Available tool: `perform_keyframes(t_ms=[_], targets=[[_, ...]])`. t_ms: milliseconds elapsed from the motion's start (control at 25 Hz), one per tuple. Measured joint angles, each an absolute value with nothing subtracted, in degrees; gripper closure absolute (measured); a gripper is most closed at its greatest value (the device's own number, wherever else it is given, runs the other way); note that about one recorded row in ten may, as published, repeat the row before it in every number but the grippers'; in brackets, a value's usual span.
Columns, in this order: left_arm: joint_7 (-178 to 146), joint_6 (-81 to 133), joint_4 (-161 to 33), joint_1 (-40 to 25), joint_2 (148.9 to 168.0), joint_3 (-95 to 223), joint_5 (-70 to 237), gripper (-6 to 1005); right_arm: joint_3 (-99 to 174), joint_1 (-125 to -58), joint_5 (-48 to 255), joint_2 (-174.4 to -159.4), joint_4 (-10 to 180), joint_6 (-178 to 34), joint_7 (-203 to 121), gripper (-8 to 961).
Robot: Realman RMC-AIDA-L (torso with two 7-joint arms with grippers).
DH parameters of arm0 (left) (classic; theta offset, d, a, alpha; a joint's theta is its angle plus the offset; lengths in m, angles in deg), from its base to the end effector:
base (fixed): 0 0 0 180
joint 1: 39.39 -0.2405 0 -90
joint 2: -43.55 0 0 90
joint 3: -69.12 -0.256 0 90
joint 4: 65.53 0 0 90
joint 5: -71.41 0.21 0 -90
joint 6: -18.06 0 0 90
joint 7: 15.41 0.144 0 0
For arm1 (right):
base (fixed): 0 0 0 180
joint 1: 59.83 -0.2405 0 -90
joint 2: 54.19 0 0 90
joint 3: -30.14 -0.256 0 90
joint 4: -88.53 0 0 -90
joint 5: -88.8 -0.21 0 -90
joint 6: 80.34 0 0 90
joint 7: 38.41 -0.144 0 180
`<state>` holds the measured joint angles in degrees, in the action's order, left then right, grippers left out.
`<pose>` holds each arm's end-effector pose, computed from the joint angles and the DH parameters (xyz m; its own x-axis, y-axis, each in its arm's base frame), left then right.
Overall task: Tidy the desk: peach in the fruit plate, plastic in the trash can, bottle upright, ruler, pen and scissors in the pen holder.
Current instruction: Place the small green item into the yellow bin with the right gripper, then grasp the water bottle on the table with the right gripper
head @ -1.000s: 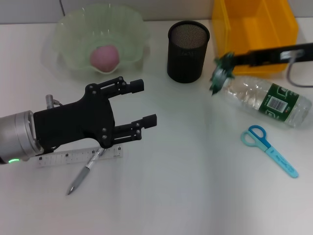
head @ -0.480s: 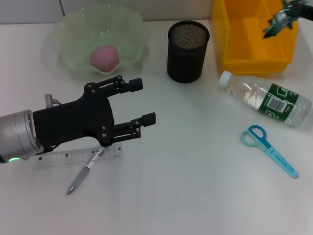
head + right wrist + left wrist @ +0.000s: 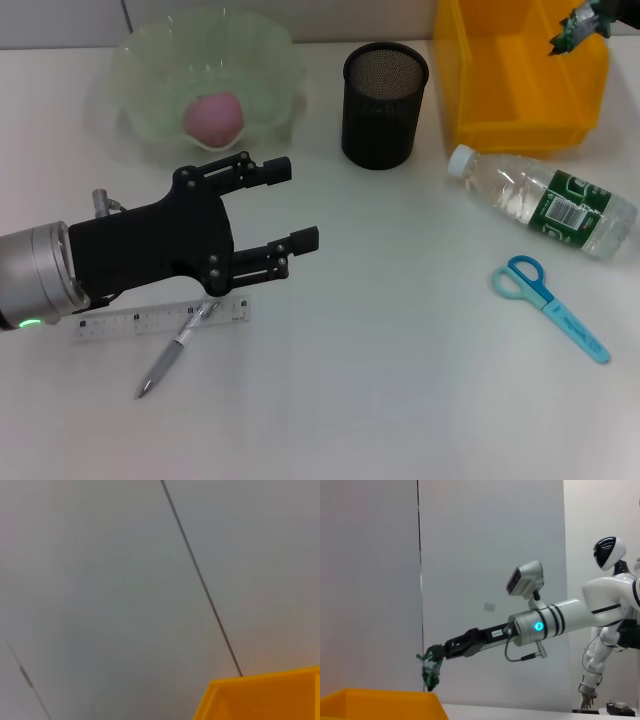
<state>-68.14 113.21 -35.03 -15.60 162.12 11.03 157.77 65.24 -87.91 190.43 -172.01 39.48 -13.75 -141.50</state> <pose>-0.2428 0.2898 -0.0176 0.7206 -0.0301 0.6927 0.1783 -0.9574 -0.2270 0.2838 0.3916 0.0975 0.4814 -0.3611 -0.7987 -0.8445 -0.4352 -0.3122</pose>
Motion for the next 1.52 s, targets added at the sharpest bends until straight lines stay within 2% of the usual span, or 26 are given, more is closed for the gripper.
perform_keyframes(t_ms=[280, 520, 920, 1120, 1360, 1520], targets=[[-68.1, 113.1, -35.0, -15.6, 162.12, 11.0, 157.1, 257, 65.5, -91.2, 191.4, -171.10, 44.9, -15.8, -137.9, 705], [-68.1, 112.9, -35.0, -15.5, 162.06, 11.0, 157.0, 257, 66.7, -91.7, 192.1, -171.02, 45.3, -18.9, -138.0, 697], [-68.1, 112.6, -35.0, -15.4, 162.02, 11.0, 157.0, 257, 66.7, -91.5, 191.9, -171.44, 45.0, -19.5, -137.8, 434], [-68.1, 112.6, -34.9, -15.3, 162.03, 11.0, 157.0, 257, 66.3, -91.1, 191.7, -171.59, 44.6, -18.3, -137.8, 421], [-68.2, 112.8, -35.0, -15.3, 162.14, 11.0, 156.9, 257, 66.3, -86.5, 187.7, -173.28, 39.5, -9.4, -136.5, 405], [-68.4, 113.2, -35.0, -15.7, 162.21, 11.0, 155.9, 257, 66.4, -81.3, 177.1, -173.35, 40.6, -0.7, -128.5, 394]])
